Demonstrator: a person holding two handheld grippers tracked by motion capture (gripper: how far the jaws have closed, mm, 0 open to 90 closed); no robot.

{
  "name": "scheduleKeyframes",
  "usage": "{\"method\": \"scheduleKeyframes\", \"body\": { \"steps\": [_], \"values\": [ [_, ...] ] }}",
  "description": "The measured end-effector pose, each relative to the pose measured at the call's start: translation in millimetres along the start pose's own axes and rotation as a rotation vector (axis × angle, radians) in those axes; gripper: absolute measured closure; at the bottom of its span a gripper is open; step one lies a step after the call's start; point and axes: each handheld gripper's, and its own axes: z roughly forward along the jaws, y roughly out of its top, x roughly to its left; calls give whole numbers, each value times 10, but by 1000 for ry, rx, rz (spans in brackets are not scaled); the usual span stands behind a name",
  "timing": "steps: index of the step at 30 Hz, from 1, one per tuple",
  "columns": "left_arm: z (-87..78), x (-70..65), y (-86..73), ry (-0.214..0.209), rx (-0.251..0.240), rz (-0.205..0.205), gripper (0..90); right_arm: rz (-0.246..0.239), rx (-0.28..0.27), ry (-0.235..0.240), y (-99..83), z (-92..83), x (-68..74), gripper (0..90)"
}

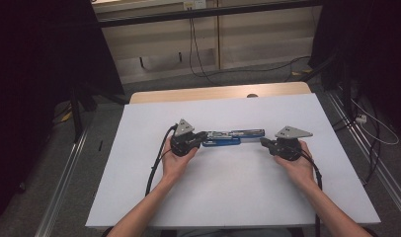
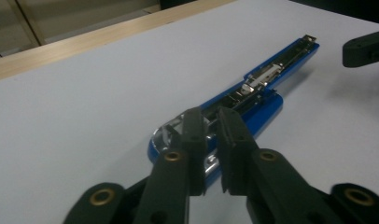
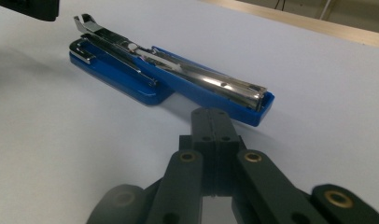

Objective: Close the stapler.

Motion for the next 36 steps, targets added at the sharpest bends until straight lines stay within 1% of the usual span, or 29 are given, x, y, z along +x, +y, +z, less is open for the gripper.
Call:
{"method": "scheduleKeyframes", "body": {
  "steps": [3,5,7,8,11,14,15,17,21,22,24,28,29,30,31,33,34,36],
  "values": [
    [34,3,-18,3,18,6,886,13,13,-6,-7,6,-9,900],
    [59,16,-38,12,32,16,898,21,18,-7,-8,7,-13,900],
    [86,39,-67,19,62,-6,900,20,26,-7,-10,8,-21,900],
    [97,52,-80,22,75,-7,900,22,30,-8,-12,10,-24,900],
    [110,73,-99,34,86,-1,900,30,40,-7,-16,13,-31,900],
    [116,83,-105,36,95,-12,900,30,44,-4,-17,19,-40,900],
    [121,84,-109,33,101,-17,900,22,47,-6,-21,24,-46,900],
    [120,90,-108,39,108,-6,900,28,55,-6,-29,31,-54,900],
    [120,97,-105,41,114,-5,900,29,67,-5,-27,41,-61,900],
    [120,95,-105,36,112,-9,900,30,69,-4,-27,44,-62,900],
    [121,81,-100,23,113,-2,900,30,74,-4,-27,50,-64,900],
    [144,38,-89,11,111,0,900,35,81,-2,-24,59,-68,900],
    [149,35,-85,17,112,7,900,36,83,-3,-22,62,-69,900],
    [157,33,-84,22,111,5,900,33,85,-2,-20,65,-76,900],
    [164,45,-81,25,108,15,900,39,87,0,-15,71,-81,900],
    [178,53,-80,27,105,7,900,46,104,17,8,72,-99,900],
    [186,54,-80,20,102,1,900,47,100,20,17,68,-104,900],
    [201,37,-72,23,103,15,900,53,105,22,30,64,-113,900]
  ]
}}
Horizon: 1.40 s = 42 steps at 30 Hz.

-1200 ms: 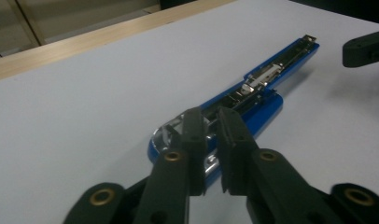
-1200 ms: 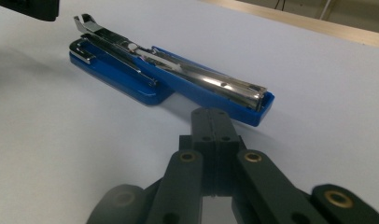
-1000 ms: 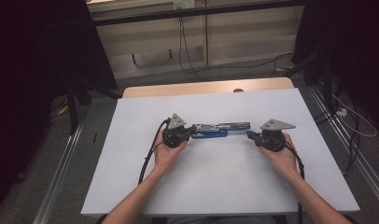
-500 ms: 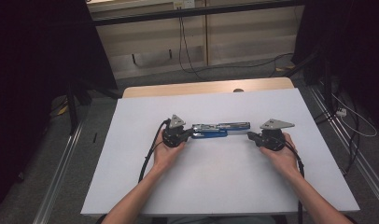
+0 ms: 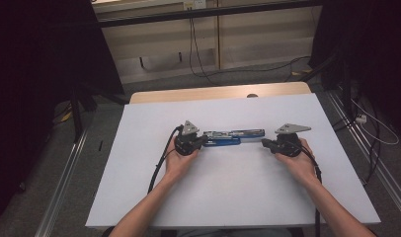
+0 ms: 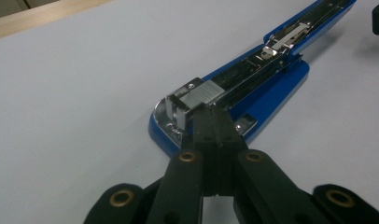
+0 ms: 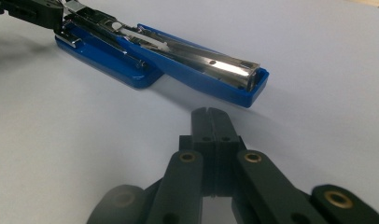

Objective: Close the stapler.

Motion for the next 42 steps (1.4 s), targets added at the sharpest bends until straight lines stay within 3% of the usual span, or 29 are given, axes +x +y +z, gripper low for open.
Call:
{"method": "scheduleKeyframes", "body": {
  "steps": [7,23,28,42],
  "values": [
    [7,-16,12,7,7,13,900,-27,17,-13,33,65,-3,900],
    [8,-14,14,5,9,14,900,-17,89,-49,33,169,-19,900],
    [7,-9,15,5,10,16,900,-34,100,-65,44,175,2,900],
    [6,-7,12,-1,10,6,900,-26,95,-65,74,231,-26,900]
  ]
}}
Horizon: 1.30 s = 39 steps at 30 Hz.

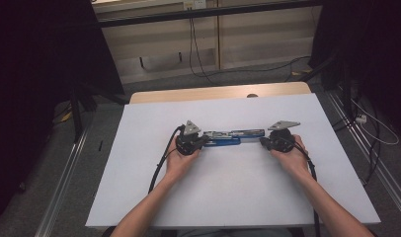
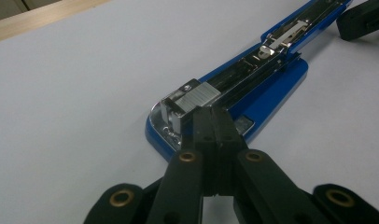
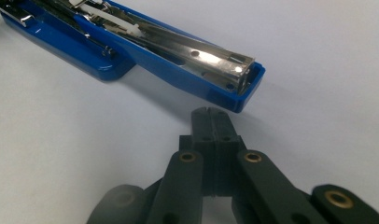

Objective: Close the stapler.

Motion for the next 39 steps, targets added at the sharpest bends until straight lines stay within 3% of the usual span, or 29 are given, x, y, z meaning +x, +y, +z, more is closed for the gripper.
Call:
{"method": "scheduleKeyframes", "body": {
  "steps": [19,39],
  "values": [
    [1,-3,1,2,0,-4,900,0,-7,-5,24,30,2,900],
    [1,-1,-2,1,-3,-2,900,12,-71,0,41,18,8,900]
  ]
}}
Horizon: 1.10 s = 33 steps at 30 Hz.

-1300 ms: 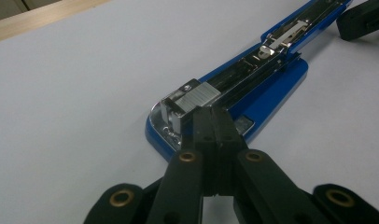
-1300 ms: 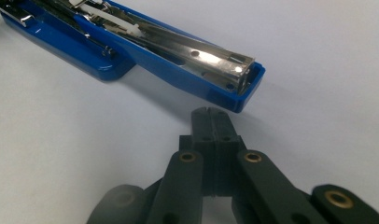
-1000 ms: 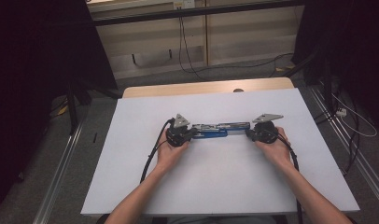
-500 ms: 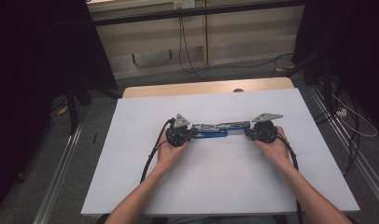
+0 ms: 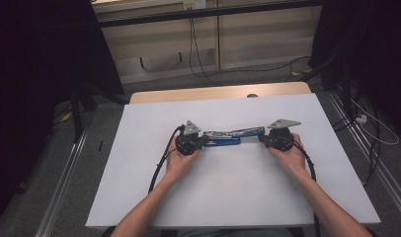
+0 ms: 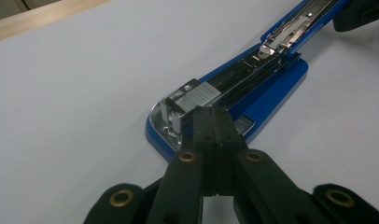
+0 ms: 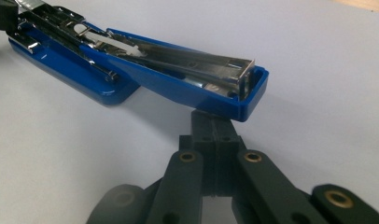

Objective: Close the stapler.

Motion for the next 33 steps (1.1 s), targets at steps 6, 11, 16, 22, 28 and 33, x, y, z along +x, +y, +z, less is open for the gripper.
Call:
{"method": "scheduleKeyframes", "body": {
  "steps": [6,11,16,22,28,33],
  "values": [
    [2,-4,1,4,-1,8,900,6,-22,1,10,-9,6,900],
    [1,-2,2,7,-1,10,900,2,-25,3,11,-6,20,900],
    [-2,-1,2,8,2,12,900,-1,-33,10,16,-4,40,900],
    [-1,0,-2,3,0,0,900,0,-53,23,19,-14,48,900],
    [-6,-22,-2,24,2,20,900,5,-79,35,28,-40,62,877],
    [-9,-12,-4,20,0,22,897,10,-95,36,26,-52,54,837]
  ]
}}
